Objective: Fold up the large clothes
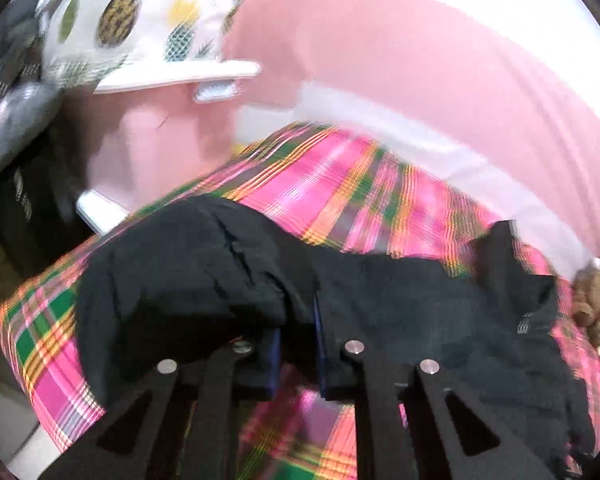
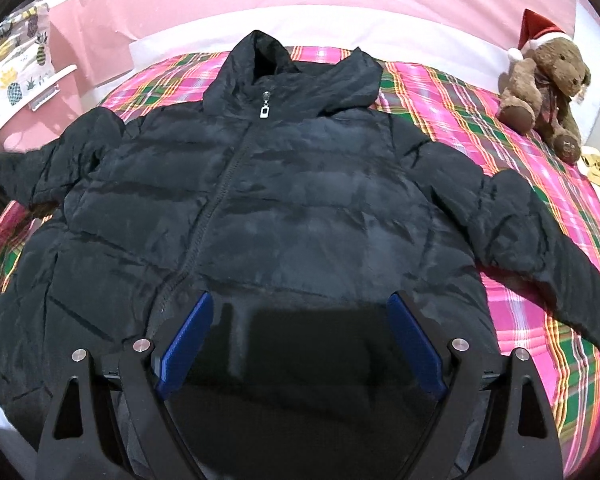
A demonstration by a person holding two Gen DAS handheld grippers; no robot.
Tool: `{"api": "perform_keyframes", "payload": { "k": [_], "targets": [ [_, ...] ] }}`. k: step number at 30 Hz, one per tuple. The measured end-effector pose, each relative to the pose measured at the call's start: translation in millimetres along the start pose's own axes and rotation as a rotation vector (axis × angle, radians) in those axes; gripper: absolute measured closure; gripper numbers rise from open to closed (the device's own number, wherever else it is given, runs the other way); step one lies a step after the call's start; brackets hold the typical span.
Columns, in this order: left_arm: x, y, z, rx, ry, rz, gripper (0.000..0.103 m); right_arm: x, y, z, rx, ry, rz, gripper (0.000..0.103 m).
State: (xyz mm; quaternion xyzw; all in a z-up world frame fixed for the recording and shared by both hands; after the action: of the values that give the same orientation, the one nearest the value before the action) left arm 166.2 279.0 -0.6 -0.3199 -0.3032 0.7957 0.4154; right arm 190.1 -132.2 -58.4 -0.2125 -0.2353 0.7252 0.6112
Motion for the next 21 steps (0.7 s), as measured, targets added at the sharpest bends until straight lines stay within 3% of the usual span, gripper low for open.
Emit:
{"api": "perform_keyframes", "payload": {
  "k": [6,10,15,21],
  "targets": [
    [-85,-28,46,-0.068,0.167,-0.119,0.089,-18,5,17,-0.035,-0.005,-0.032,0.014],
    [-144,-28,50,-0.053,0.278,-0.184,0.089,-36,11,28,-0.057,0.005,-0.061,0.014],
    [-223,0,34,0.034,0.421,-0.288,0.089,-60,23,36,-0.068,0.024,-0.109,0.014],
    [-301,62,-7,0.162,0.509,-0.399,0.088,-87,38,37,-0.062,0.049,-0.163,0.014]
  ]
}}
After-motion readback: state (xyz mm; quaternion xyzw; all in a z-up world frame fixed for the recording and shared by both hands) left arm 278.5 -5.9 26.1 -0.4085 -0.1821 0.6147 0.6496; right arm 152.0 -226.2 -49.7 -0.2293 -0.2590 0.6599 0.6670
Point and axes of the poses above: each gripper's, at about its wrist camera, not at the fingertips, and z roughly against the way its jaws point, x to its left, y to its underside, the point moved 3 cm from there along -z, roughly the way its jaws point, and after that the axes turned 1 degree about -x, right-handed, at the moved point
